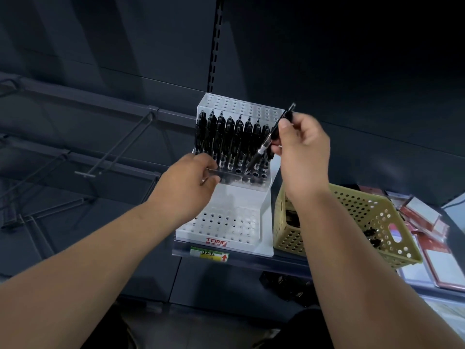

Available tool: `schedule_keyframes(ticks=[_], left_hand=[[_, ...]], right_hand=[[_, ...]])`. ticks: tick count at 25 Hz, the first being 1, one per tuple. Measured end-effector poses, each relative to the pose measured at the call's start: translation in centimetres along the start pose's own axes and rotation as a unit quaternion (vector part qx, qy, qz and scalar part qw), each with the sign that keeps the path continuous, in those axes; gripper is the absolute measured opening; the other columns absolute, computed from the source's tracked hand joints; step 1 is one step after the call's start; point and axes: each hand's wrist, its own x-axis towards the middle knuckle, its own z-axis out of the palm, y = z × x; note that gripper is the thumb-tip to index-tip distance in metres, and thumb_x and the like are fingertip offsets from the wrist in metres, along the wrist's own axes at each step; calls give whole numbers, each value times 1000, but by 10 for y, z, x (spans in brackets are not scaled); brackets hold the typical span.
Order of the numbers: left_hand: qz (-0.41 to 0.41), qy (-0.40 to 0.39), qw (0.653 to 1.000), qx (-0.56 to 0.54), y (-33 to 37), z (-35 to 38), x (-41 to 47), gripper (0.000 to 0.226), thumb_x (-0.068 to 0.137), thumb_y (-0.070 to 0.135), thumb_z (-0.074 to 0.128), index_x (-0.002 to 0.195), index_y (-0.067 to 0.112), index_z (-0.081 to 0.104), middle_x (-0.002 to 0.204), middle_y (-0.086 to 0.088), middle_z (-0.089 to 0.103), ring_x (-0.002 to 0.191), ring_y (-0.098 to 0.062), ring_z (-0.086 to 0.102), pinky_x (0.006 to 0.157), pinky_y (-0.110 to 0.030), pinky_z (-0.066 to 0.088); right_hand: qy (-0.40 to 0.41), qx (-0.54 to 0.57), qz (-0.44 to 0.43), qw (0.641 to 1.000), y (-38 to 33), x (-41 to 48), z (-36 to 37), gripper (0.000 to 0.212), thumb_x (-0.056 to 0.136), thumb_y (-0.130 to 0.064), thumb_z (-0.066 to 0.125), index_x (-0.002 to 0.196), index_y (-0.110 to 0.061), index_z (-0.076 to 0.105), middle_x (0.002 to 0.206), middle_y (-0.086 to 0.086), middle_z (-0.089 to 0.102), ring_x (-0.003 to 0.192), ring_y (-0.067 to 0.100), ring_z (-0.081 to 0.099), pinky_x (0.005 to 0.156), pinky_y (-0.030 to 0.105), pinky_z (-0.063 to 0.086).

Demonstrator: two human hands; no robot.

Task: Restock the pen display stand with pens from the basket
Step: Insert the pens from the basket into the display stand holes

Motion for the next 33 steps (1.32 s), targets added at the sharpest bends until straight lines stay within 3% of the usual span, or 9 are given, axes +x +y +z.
schedule_keyframes(ticks=[4, 9, 13, 16, 20, 28, 31, 33], left_hand=[[81, -19, 984, 161, -11, 5, 13, 42, 93, 31, 54, 133, 16, 49, 121, -6, 51, 113, -27, 48, 94, -39, 43], [123, -51, 966, 221, -24, 17, 18, 57, 89, 42, 57, 139, 15, 45, 128, -6, 50, 118, -28, 44, 107, -39, 32], [114, -54, 971, 202, -31, 24, 17, 64, 87, 44, 61, 141, 14, 43, 132, -5, 46, 121, -27, 40, 106, -38, 33], [115, -50, 972, 197, -32, 24, 17, 66, 87, 44, 61, 143, 15, 42, 133, -3, 45, 121, -25, 39, 105, -35, 33], [114, -47, 972, 199, -32, 25, 17, 65, 87, 44, 60, 143, 17, 41, 132, -1, 45, 121, -23, 38, 103, -33, 35], [102, -50, 975, 191, -33, 25, 21, 62, 88, 41, 59, 143, 20, 40, 129, 2, 45, 119, -21, 37, 99, -31, 37], [90, -56, 979, 175, -31, 24, 20, 63, 89, 41, 58, 145, 21, 38, 131, 3, 43, 122, -20, 35, 100, -29, 35], [89, -66, 978, 176, -30, 22, 21, 64, 89, 43, 57, 146, 21, 35, 132, 3, 41, 123, -19, 34, 101, -29, 34]], right_hand=[[-17, -44, -42, 998, 7, 9, 12, 11, 98, -19, 54, 102, -24, 63, 89, -9, 64, 86, 11, 63, 86, 37, 56], [-47, -84, -27, 995, 24, 14, 22, 15, 97, -22, 56, 93, -37, 56, 87, -12, 62, 88, 15, 65, 84, 34, 56], [-67, -142, -43, 987, 41, 11, 28, 12, 97, -24, 57, 107, -26, 62, 79, -11, 61, 63, 2, 52, 64, 22, 46], [-63, -179, -63, 980, 49, 10, 31, 23, 97, -24, 57, 117, -17, 62, 81, -12, 60, 67, 2, 53, 67, 25, 48], [-67, -213, -71, 972, 52, 10, 33, 15, 96, -24, 57, 106, -14, 62, 73, -14, 55, 67, 3, 53, 70, 32, 52], [-77, -248, -69, 963, 50, 11, 36, 12, 97, -24, 55, 90, -14, 55, 61, -11, 47, 54, 7, 43, 57, 33, 44], [-76, -248, -52, 964, 49, 11, 37, 10, 97, -25, 55, 96, -16, 57, 66, -12, 51, 58, 6, 48, 60, 32, 47], [-80, -239, -29, 967, 50, 8, 33, 16, 97, -25, 56, 109, -17, 61, 80, -14, 59, 70, 5, 56, 69, 31, 52]])
